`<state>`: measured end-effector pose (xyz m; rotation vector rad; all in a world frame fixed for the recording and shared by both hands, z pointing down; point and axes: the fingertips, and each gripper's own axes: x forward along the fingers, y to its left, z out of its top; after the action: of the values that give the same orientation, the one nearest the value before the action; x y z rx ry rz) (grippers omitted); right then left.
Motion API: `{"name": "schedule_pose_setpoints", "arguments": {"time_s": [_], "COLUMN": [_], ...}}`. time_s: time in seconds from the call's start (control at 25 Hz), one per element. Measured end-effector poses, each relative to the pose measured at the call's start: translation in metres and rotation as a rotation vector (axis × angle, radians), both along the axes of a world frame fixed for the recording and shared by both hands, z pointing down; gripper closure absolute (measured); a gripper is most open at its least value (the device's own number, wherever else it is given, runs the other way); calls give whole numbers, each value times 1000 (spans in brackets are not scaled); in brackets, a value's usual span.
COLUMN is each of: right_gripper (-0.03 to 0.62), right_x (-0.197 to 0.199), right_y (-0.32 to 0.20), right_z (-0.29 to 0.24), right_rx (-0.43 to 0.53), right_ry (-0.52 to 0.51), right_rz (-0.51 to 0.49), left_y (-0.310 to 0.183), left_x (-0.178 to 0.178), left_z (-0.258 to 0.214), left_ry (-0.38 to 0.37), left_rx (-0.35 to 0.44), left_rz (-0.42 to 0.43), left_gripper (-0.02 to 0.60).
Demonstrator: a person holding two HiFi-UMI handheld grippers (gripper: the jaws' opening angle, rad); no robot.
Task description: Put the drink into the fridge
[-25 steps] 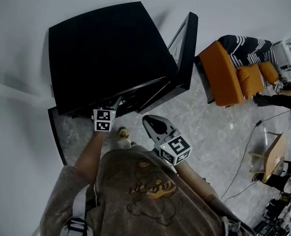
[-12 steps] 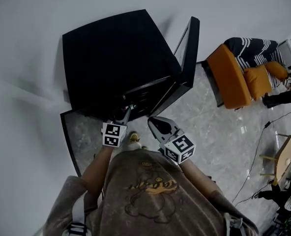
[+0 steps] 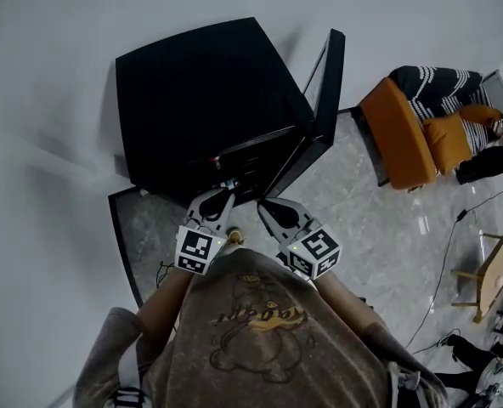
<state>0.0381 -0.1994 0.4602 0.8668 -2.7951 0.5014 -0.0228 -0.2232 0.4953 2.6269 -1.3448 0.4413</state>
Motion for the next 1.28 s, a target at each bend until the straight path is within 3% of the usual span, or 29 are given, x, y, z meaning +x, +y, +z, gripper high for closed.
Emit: {"name": "schedule_pose_setpoints", "arguments": {"time_s": [0.68,1.28], "right_gripper": [566,566], "right_x": [3,3], "right_y": [23,43], "right_z": [-32,-32], "right_rx": [35,57], "right_ry": [-70,-54], "right_rz": [-43,-95], "left_y": [52,64], "left_x": [26,33], "left_z": [-67,-64], "left_ry": [224,241], "left_rx": [-76,-114], "left_rz": [158,193], "left_gripper": [576,575]}}
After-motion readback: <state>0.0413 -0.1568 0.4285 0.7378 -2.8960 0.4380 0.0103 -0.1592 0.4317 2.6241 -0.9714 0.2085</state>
